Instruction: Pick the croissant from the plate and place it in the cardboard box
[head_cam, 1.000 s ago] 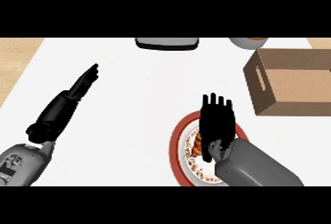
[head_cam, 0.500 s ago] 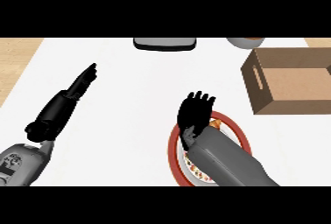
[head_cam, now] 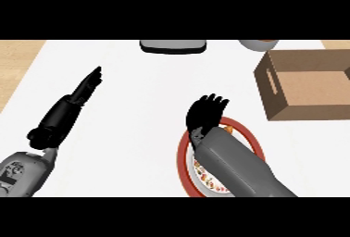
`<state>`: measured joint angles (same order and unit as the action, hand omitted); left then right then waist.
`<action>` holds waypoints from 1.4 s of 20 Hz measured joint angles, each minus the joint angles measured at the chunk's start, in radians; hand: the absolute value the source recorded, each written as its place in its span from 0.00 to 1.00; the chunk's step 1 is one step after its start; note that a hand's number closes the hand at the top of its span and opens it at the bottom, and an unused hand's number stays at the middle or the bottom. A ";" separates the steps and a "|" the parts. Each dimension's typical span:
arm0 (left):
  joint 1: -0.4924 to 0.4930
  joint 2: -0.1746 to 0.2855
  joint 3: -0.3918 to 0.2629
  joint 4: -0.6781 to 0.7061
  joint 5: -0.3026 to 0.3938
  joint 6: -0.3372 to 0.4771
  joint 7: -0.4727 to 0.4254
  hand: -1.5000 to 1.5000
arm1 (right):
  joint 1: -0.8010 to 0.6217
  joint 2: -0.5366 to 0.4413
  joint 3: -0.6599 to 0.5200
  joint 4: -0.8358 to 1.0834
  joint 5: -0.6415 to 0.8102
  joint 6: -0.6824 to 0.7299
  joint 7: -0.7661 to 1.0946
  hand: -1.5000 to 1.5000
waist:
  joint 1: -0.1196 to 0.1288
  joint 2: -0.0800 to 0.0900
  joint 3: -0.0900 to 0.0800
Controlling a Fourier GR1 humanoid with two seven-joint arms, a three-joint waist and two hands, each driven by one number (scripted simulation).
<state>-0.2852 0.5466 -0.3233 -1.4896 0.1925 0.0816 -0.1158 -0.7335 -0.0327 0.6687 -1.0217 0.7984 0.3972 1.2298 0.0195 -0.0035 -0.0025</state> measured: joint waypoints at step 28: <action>0.033 -0.021 0.054 -0.009 -0.036 -0.037 0.002 0.50 | 0.104 0.012 -0.020 0.053 0.043 -0.033 0.004 0.00 | -0.013 -0.010 -0.001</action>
<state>-0.2519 0.5254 -0.2690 -1.4981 0.1563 0.0447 -0.1143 -0.6295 -0.0209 0.6484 -0.9687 0.8413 0.3646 1.2342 0.0061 -0.0135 -0.0035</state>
